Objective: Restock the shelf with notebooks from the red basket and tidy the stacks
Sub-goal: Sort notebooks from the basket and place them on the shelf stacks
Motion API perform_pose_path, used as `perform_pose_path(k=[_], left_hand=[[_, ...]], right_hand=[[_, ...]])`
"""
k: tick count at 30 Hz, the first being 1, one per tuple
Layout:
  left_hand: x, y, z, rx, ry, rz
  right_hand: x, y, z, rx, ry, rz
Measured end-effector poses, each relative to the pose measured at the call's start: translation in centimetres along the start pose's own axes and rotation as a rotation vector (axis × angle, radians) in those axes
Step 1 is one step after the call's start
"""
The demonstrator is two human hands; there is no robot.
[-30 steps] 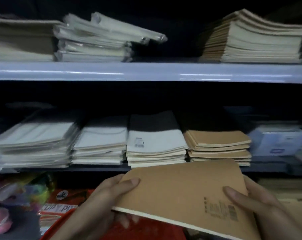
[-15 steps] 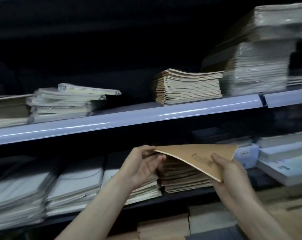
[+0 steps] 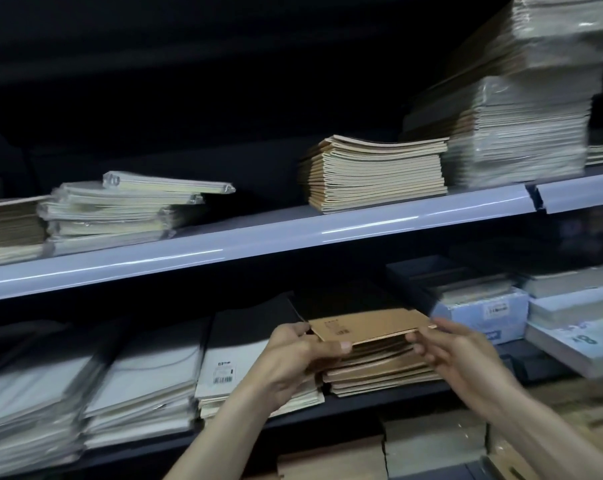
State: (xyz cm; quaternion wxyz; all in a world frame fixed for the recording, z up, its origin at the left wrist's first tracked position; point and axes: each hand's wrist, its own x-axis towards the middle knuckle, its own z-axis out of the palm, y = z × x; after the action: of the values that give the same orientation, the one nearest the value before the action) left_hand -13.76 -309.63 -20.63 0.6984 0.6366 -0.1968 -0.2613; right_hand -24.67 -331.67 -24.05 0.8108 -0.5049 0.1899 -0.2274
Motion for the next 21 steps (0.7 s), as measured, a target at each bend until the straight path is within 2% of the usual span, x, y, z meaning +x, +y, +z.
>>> perform_pose_path(k=[3, 6, 10, 18, 21], left_hand=[[0.6, -0.6, 0.4, 0.145, 0.099, 0.047], [1.4, -0.4, 0.8, 0.221, 0.184, 0.024], [1.9, -0.2, 0.9, 0.472, 0.29, 0.012], [2.6, -1.8, 0.7, 0.685, 0.252, 0.044], [2.4, -1.8, 0.6, 0.696, 0.228, 0.054]], right_hand=[[0.4, -0.6, 0.1, -0.126, -0.007, -0.027], [0.8, -0.5, 0.2, -0.277, 0.08, -0.098], [1.4, 0.1, 0.3, -0.527, 0.167, -0.173], [1.7, 1.3, 0.5, -0.658, 0.201, -0.226], [1.6, 1.1, 0.5, -0.711, 0.225, -0.241]])
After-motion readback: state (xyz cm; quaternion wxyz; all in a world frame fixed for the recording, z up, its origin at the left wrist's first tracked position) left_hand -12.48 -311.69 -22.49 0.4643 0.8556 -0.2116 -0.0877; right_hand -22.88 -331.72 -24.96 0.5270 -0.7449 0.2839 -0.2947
